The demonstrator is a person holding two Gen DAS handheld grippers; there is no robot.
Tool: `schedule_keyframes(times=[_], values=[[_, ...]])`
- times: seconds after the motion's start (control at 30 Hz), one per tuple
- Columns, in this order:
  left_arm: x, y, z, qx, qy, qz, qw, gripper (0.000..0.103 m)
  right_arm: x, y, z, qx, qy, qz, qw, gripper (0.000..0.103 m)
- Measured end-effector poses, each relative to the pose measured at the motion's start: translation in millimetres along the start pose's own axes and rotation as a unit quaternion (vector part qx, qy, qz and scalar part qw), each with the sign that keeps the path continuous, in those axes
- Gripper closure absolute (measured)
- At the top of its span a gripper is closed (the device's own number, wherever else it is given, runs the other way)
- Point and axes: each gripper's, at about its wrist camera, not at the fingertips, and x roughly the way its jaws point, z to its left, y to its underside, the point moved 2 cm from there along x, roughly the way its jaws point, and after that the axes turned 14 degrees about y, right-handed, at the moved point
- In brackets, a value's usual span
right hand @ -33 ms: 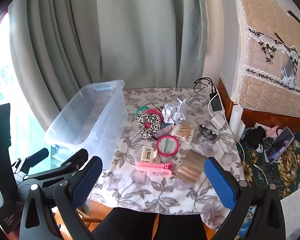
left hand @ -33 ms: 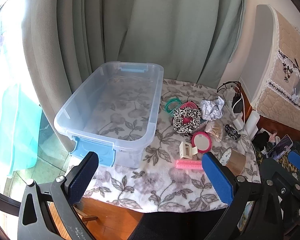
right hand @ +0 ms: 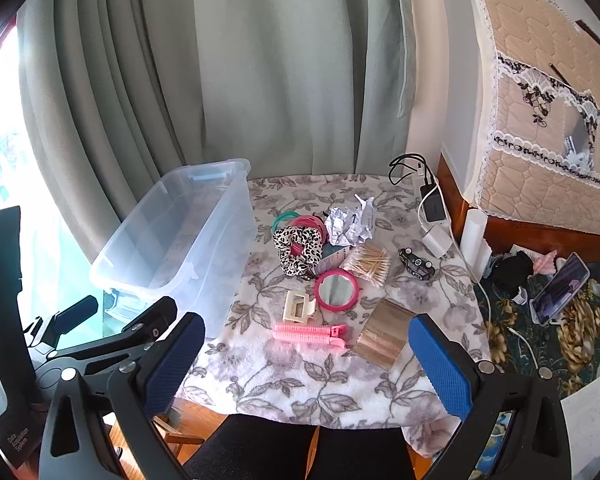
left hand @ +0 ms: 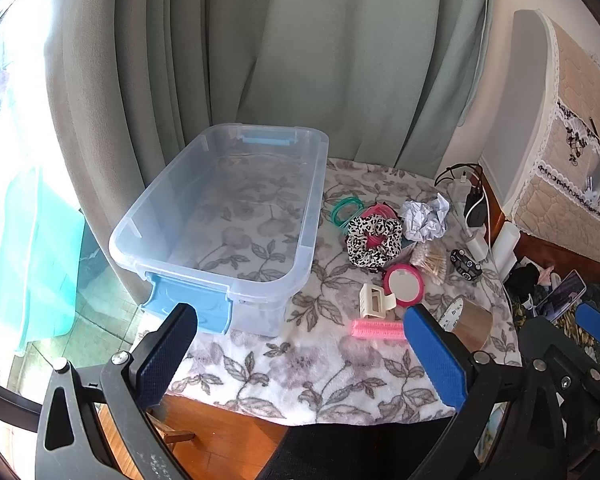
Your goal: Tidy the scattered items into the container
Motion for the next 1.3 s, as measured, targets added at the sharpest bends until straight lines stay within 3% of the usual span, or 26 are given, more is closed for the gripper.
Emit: schedule_keyframes(times=[0.5, 0.9, 1.3], values=[[2, -1, 12, -0.001, -0.023, -0.008, 0.9997, 0.0, 11, 2, 6, -0.002, -0.038, 0.021, 0.999, 0.0], [2, -1, 3, 0.005, -0.004, -0.006, 1.0, 0.0, 10, -1, -2, 0.02, -0.023, 0.011, 0.999, 0.0], [-3, -3, -1, 0.007, -0.01, -0.024, 0.9996, 0.0, 6, 1, -3, 0.023, -0.029, 0.005, 0.999, 0.0]])
